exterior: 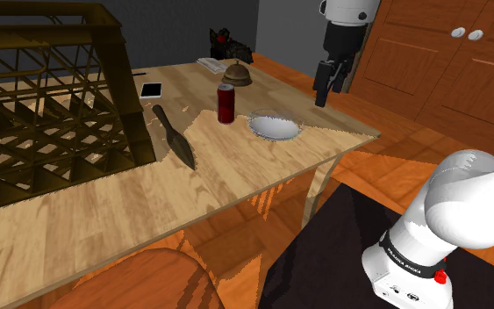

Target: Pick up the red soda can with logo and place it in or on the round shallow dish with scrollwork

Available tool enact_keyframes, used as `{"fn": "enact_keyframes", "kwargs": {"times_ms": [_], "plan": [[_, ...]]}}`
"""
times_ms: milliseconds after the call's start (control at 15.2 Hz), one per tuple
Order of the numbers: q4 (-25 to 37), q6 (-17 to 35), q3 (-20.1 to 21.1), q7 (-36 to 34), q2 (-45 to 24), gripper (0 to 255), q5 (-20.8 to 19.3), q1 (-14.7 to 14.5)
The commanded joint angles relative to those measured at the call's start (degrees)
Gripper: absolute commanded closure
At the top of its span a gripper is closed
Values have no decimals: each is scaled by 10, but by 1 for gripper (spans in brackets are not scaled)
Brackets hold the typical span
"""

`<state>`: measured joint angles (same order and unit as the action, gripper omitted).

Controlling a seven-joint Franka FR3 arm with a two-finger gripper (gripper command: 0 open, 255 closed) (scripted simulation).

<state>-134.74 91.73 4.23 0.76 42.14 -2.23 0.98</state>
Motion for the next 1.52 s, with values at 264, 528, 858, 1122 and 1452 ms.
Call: {"fn": "enact_keyframes", "kwargs": {"times_ms": [264, 528, 858, 1122, 1452], "plan": [[52, 39, 4, -2, -91, 0, 8, -2], [116, 67, 9, -4, -182, 0, 14, -4], [211, 85, 16, -6, -294, 0, 20, -6], [301, 86, 21, -7, -386, 0, 22, -10], [438, 70, 27, -10, -505, 0, 22, -16]]}}
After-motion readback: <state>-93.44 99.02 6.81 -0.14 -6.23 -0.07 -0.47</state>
